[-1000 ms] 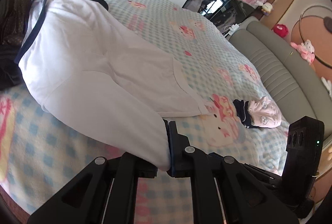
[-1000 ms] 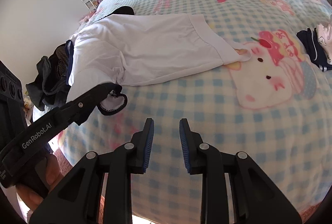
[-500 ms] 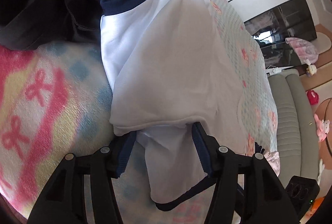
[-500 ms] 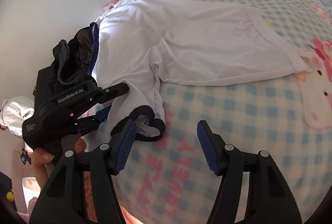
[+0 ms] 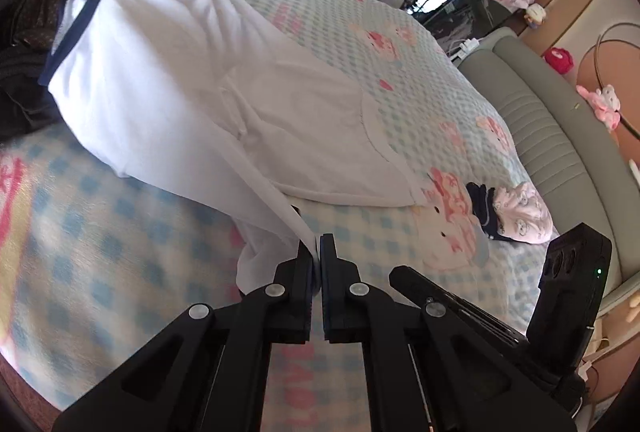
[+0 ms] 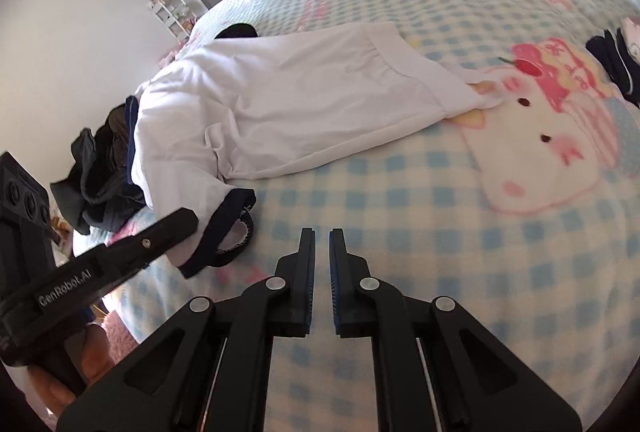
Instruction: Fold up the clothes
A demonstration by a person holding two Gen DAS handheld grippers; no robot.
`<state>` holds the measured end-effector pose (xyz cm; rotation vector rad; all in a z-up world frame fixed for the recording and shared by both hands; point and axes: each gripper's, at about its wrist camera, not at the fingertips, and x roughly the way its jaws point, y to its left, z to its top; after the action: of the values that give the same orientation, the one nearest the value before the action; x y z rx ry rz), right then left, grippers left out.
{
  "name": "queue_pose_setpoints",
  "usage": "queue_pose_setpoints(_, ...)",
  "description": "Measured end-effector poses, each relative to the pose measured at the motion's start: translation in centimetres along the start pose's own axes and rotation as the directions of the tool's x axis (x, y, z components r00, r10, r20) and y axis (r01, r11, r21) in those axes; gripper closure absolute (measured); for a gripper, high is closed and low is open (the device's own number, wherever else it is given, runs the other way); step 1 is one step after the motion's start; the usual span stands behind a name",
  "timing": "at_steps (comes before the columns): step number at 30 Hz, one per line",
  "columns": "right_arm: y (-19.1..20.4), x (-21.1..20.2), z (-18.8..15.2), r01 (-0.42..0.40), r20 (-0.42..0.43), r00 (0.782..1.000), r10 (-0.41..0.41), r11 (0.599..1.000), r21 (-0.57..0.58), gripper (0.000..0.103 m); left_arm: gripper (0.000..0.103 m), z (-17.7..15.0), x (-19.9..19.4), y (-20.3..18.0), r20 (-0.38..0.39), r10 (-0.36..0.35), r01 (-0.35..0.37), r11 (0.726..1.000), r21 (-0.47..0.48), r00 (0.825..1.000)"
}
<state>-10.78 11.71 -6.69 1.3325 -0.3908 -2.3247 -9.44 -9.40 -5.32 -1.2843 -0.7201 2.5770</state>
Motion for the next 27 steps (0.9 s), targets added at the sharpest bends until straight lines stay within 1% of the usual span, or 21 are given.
queue_pose_setpoints(1, -0.2, -0.5, -0.1, -0.022, -0.007, 1.0, 0.022, 1.0, 0.007, 0.091, 0.1, -0.3, 0.2, -0.6, -0.005, -0.003, 0.003, 1.0, 0.013, 1.0)
queue_pose_setpoints(2, -0.3, -0.9, -0.2, -0.045, -0.012, 0.999, 0.045, 0.999, 0.017, 0.074, 0.099, -0.6, 0.3, -0.8, -0.014, 0.003, -0.003, 1.0, 0.016, 1.0)
queue_pose_setpoints(3, -0.4, -1.2, -0.4, -0.072, -0.018, 0.997, 0.073, 0.997, 0.023, 0.065, 0.099, -0.7, 0.3, -0.7, -0.026, 0.018, -0.017, 1.0, 0.01, 1.0)
queue_pose_setpoints(4, -0.3, -1.4, -0.7, -0.102, -0.031, 0.994, 0.103, 0.995, 0.021, 0.059, 0.097, -0.8, 0.4, -0.6, -0.038, 0.032, -0.032, 0.999, 0.005, 0.999)
queue_pose_setpoints(5, 0.1, -1.3, -0.8, -0.125, -0.05, 0.991, 0.126, 0.992, 0.013, 0.056, 0.096, -0.8, 0.4, 0.1, -0.044, 0.041, -0.042, 0.999, -0.024, 0.998)
queue_pose_setpoints(6, 0.6, -1.3, -1.1, -0.143, -0.07, 0.987, 0.143, 0.99, 0.002, 0.054, 0.089, -0.6, 0.0, 1.4, -0.041, 0.035, -0.038, 0.996, -0.078, 0.999)
queue_pose_setpoints(7, 1.2, -1.1, -1.2, -0.159, -0.086, 0.984, 0.158, 0.987, -0.011, 0.045, 0.069, -0.3, -0.7, 2.8, -0.029, 0.023, -0.027, 0.991, -0.131, 0.999)
queue_pose_setpoints(8, 1.9, -0.7, -1.3, -0.174, -0.099, 0.98, 0.17, 0.984, -0.028, 0.04, 0.057, -0.2, -1.5, 4.3, -0.01, 0.018, -0.019, 0.983, -0.181, 1.0)
queue_pose_setpoints(9, 2.6, -0.3, -1.4, -0.186, -0.112, 0.977, 0.18, 0.981, -0.047, 0.034, 0.05, -0.1, -2.2, 5.5, 0.013, 0.013, -0.01, 0.976, -0.218, 1.0)
queue_pose_setpoints(10, 3.4, 0.4, -1.3, -0.196, -0.126, 0.974, 0.187, 0.978, -0.067, 0.029, 0.05, -0.1, -2.9, 6.5, 0.036, 0.012, -0.003, 0.971, -0.237, 0.999)
queue_pose_setpoints(12, 5.1, 1.9, -1.0, -0.23, -0.149, 0.965, 0.215, 0.968, -0.096, 0.027, 0.046, 0.1, -3.7, 8.4, 0.052, 0.044, -0.029, 0.964, -0.265, 0.998)
queue_pose_setpoints(14, 6.3, 3.9, -0.4, -0.27, -0.162, 0.953, 0.255, 0.959, -0.083, 0.028, 0.045, 0.4, -4.1, 10.2, 0.061, 0.081, -0.06, 0.953, -0.298, 0.995)
queue_pose_setpoints(17, 7.7, 7.5, -0.2, -0.175, -0.208, 0.967, 0.146, 0.977, -0.126, 0.028, 0.036, 1.1, -3.7, 13.2, 0.099, 0.043, -0.003, 0.928, -0.372, 0.994)
queue_pose_setpoints(19, 8.5, 9.7, -0.4, -0.13, -0.246, 0.965, 0.088, 0.979, -0.158, 0.028, 0.032, 1.9, -2.0, 14.7, 0.1, -0.013, 0.053, 0.912, -0.408, 0.995)
queue_pose_setpoints(20, 8.8, 10.6, -0.6, -0.112, -0.259, 0.964, 0.065, 0.979, -0.171, 0.038, 0.032, 2.5, -1.0, 15.1, 0.087, -0.029, 0.062, 0.912, -0.406, 0.996)
queue_pose_setpoints(21, 9.3, 11.1, -0.8, -0.086, -0.26, 0.965, 0.034, 0.978, -0.192, 0.05, 0.034, 3.2, 0.0, 14.9, 0.071, -0.02, 0.046, 0.923, -0.383, 0.997)
queue_pose_setpoints(22, 9.6, 11.1, -0.7, -0.057, -0.24, 0.971, 0.002, 0.973, -0.223, 0.072, 0.044, 3.8, 0.8, 14.4, 0.052, 0.004, 0.014, 0.937, -0.349, 0.999)
queue_pose_setpoints(23, 9.8, 10.8, -0.5, -0.037, -0.214, 0.977, -0.019, 0.967, -0.251, 0.089, 0.058, 4.5, 1.5, 13.6, 0.036, 0.032, -0.02, 0.953, -0.302, 0.999)
queue_pose_setpoints(24, 9.8, 10.3, -0.2, -0.012, -0.183, 0.982, -0.038, 0.963, -0.268, 0.093, 0.085, 5.1, 2.0, 12.5, 0.024, 0.064, -0.056, 0.969, -0.241, 0.998)
queue_pose_setpoints(25, 9.5, 9.4, 0.3, 0.017, -0.145, 0.988, -0.058, 0.962, -0.273, 0.094, 0.094, 5.5, 2.3, 11.2, 0.024, 0.085, -0.079, 0.98, -0.181, 0.996)
queue_pose_setpoints(27, 8.9, 7.6, 1.2, 0.075, -0.068, 0.993, -0.098, 0.957, -0.28, 0.095, 0.095, 5.9, 2.2, 8.2, 0.044, 0.099, -0.096, 0.993, -0.067, 0.994)
